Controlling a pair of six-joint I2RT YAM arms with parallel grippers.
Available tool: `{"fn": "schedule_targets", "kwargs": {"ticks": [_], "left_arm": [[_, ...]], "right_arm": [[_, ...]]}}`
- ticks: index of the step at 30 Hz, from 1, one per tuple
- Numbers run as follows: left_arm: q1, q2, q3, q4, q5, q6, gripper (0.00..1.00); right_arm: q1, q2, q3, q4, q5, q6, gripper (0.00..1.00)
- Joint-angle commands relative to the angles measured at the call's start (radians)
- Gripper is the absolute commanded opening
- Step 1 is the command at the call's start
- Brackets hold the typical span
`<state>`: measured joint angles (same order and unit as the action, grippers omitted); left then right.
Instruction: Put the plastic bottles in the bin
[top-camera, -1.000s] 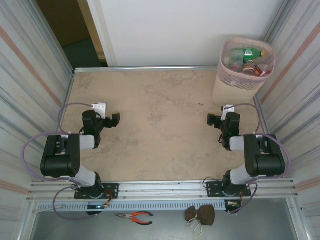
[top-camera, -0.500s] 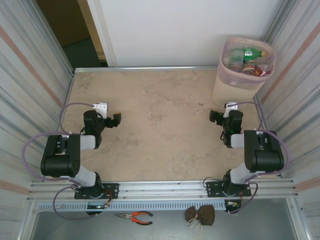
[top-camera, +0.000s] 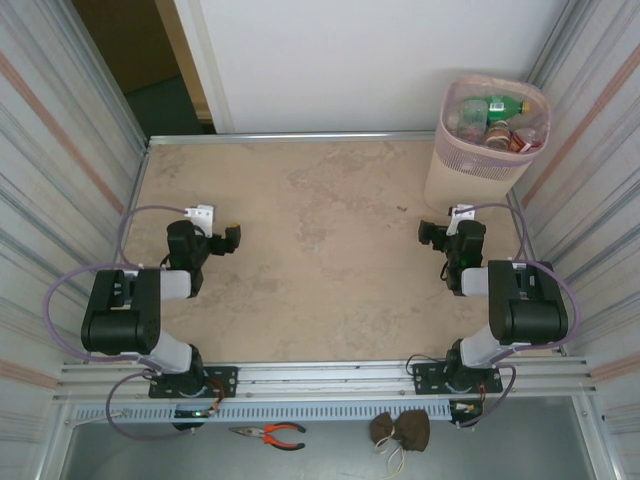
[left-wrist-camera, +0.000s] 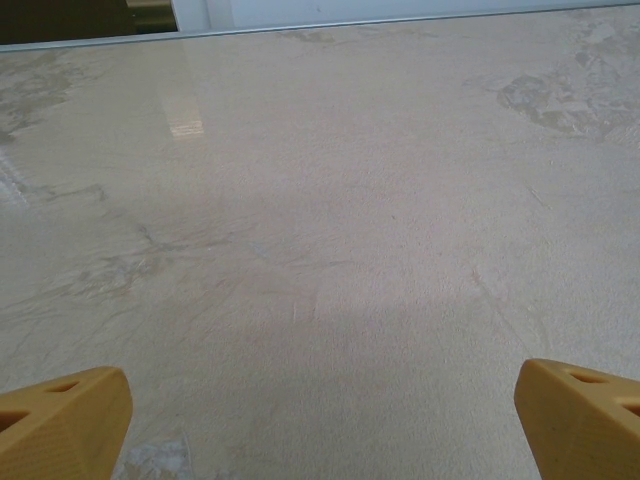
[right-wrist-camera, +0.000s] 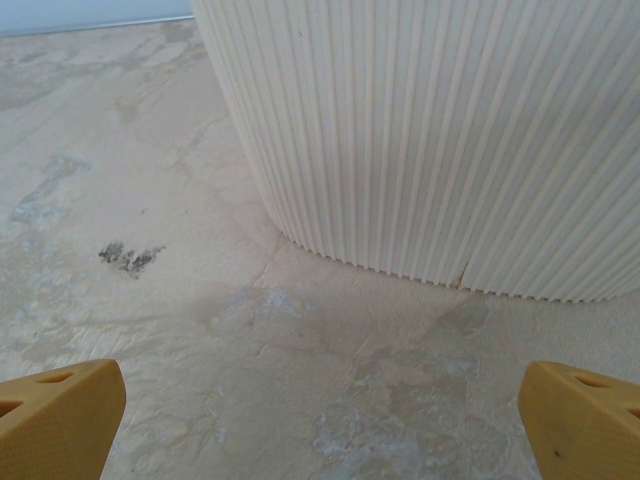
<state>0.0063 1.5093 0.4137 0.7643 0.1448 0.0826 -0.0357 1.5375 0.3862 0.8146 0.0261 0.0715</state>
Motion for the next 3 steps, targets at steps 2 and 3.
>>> {"fn": "schedule_targets", "kwargs": {"ticks": [2,3], "left_arm": [[-0.006,0.003,-0.002,0.026,-0.014,0.003,0.99],[-0.006,0.003,-0.001,0.026,-0.015,0.003,0.99]], "right_arm": [[-0.011,0.006,0.020,-0.007,-0.031,0.017,0.99],[-0.009,0.004,0.017,-0.006,-0.029,0.017,0.99]]}}
